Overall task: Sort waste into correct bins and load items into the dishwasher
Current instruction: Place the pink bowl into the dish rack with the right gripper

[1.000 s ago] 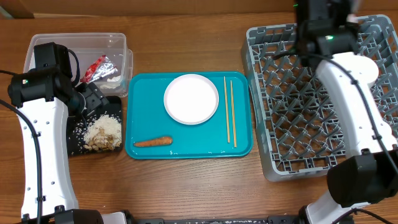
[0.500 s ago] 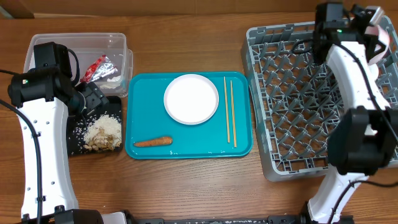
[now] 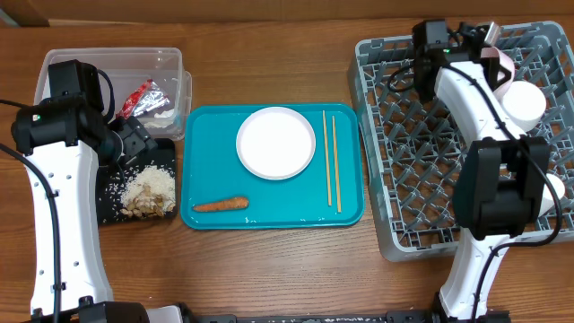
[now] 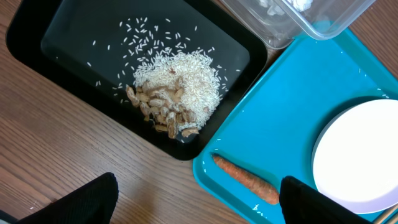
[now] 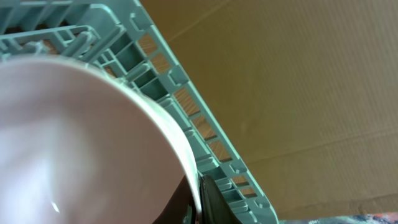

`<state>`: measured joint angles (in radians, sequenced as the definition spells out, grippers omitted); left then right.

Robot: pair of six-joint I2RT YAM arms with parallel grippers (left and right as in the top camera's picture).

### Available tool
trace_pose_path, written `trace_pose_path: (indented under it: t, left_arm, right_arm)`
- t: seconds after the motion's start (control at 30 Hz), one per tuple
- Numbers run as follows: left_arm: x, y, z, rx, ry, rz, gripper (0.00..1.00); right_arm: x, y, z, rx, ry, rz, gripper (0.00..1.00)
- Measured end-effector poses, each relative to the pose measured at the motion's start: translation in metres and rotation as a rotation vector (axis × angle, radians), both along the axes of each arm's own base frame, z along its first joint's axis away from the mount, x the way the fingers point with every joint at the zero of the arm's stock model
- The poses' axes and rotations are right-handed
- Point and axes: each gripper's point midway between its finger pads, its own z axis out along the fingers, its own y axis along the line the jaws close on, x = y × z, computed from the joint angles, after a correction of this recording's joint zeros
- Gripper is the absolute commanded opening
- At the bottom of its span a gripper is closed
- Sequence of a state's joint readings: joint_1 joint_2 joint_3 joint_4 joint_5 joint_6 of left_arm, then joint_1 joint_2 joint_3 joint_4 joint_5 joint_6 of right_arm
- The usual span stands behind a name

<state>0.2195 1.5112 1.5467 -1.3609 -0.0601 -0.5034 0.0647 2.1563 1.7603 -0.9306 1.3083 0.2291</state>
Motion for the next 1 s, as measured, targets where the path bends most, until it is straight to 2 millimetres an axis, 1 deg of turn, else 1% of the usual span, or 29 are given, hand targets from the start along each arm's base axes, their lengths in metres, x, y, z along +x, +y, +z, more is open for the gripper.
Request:
trace_pose_path:
  t: [0.03,0.13,0.27,0.37,0.5,0.67,0.77,0.83,0.87,0.97,1.0]
  left_arm:
    - [0.000,0.000,0.000,0.000,0.000,0.000,0.85]
    - [0.000,0.000,0.000,0.000,0.000,0.000,0.85]
    - [0.000,0.000,0.000,0.000,0.000,0.000,0.85]
    - [0.001,0.000,0.000,0.001,-0.004,0.000,0.86]
    - [0.001,0.000,0.000,0.001,-0.005,0.000,0.86]
    - [0.002,0.000,0.001,0.002,-0.009,0.000,0.86]
    - [0.003,0.001,0.001,0.003,-0.012,0.000,0.86]
    - [0.003,0.001,0.001,0.003,-0.011,0.000,0.86]
    - [0.003,0.001,0.001,0.003,-0.011,0.000,0.86]
    - [0.003,0.001,0.001,0.003,-0.011,0.000,0.86]
    - [0.003,0.001,0.001,0.002,-0.011,0.000,0.86]
  right_arm:
    - [-0.001,0.001,-0.003,-0.009,0.000,0.000,0.04]
    - [-0.006,-0.001,-0.003,-0.049,0.000,-0.017,0.04]
    - [-0.009,0.000,0.006,-0.119,-0.029,-0.033,0.04]
    - [-0.012,-0.003,0.009,-0.154,-0.018,-0.046,0.04]
    - [-0.014,-0.004,0.008,-0.157,-0.001,-0.045,0.04]
    - [-0.015,-0.001,0.003,-0.134,0.027,-0.033,0.04]
    - [-0.015,0.009,0.000,-0.102,0.048,-0.004,0.10]
    - [-0.012,0.027,-0.017,-0.009,0.088,0.051,0.10]
    - [-0.015,0.034,-0.022,0.006,0.120,0.067,0.10]
    - [-0.020,0.047,-0.026,0.022,0.138,0.083,0.11]
    - [-0.021,0.049,-0.027,0.027,0.139,0.084,0.16]
